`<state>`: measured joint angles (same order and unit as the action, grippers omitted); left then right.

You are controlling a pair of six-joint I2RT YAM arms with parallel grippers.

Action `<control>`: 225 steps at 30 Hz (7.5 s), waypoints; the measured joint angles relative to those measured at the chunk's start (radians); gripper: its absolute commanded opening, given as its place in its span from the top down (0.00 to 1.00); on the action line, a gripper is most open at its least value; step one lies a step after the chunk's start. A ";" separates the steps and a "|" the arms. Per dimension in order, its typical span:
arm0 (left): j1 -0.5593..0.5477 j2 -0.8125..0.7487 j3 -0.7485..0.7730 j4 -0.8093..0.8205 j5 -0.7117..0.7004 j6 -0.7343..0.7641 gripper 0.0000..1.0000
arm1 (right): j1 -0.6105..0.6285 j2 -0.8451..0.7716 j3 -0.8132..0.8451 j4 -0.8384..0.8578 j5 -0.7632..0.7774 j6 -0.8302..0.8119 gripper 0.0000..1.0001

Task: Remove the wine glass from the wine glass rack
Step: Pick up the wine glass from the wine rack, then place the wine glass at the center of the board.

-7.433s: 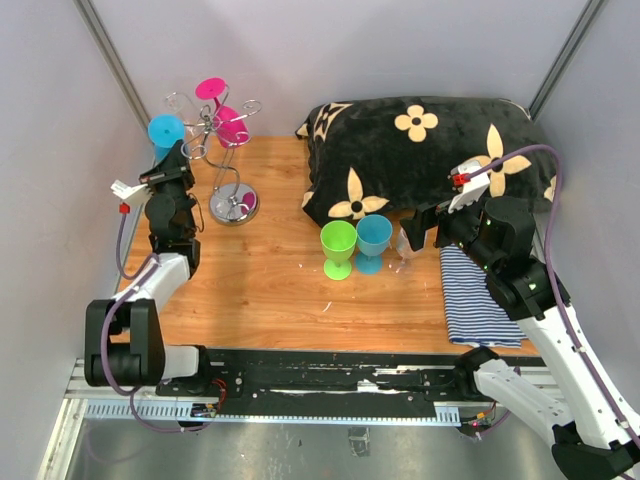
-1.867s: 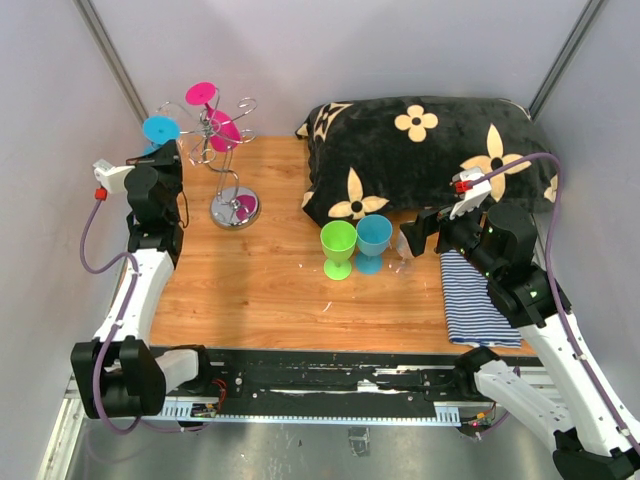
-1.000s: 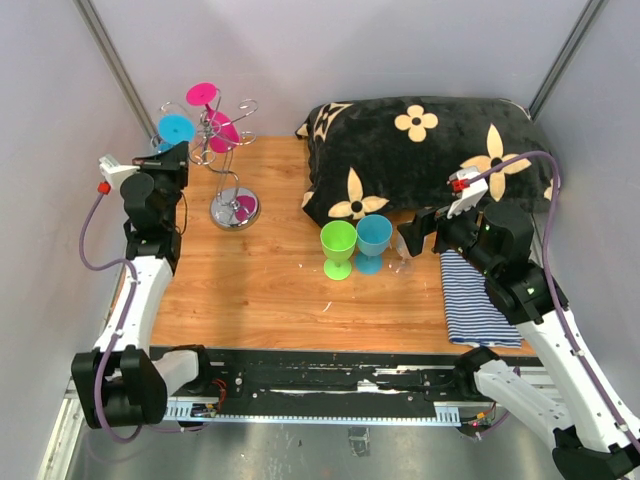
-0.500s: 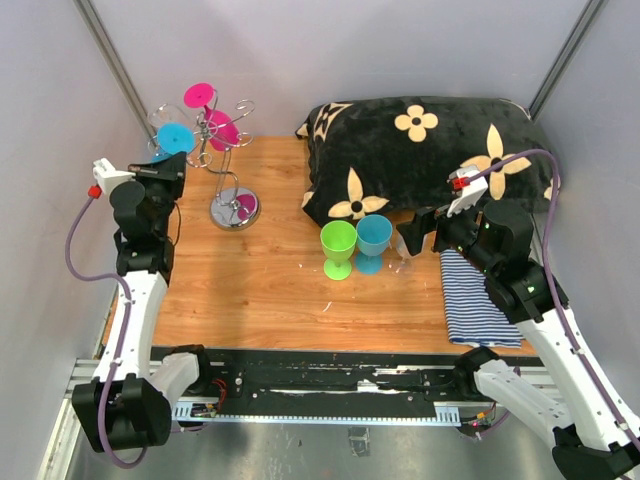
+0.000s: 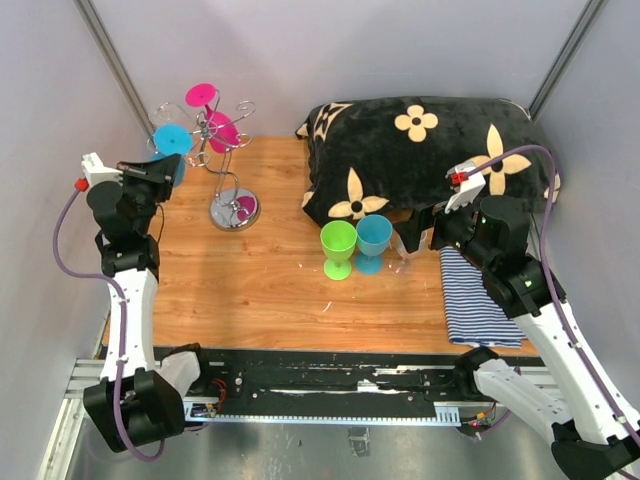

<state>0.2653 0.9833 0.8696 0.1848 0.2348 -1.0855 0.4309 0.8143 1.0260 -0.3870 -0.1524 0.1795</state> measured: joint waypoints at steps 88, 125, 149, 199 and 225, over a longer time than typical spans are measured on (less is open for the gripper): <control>0.166 -0.319 0.037 -0.267 -0.137 -0.104 1.00 | 0.048 0.055 0.096 0.005 -0.101 -0.046 0.02; -0.185 -0.396 -0.101 -0.757 0.747 0.571 1.00 | 0.206 0.432 0.159 0.240 -0.635 0.293 0.06; -0.297 -0.318 -0.103 -0.692 0.870 0.660 0.99 | 0.379 0.666 0.235 0.329 -0.706 0.346 0.94; -0.686 -0.451 -0.263 -0.458 0.816 0.828 1.00 | 0.130 0.618 0.309 0.135 -0.645 0.352 0.16; -0.884 -0.469 -0.332 -0.230 0.740 0.969 1.00 | 0.154 0.717 0.384 0.016 -0.940 0.327 0.54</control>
<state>-0.6189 0.5140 0.5381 -0.0448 0.9745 -0.1162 0.5846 1.5311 1.4101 -0.3710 -1.0927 0.5068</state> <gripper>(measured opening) 0.027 0.648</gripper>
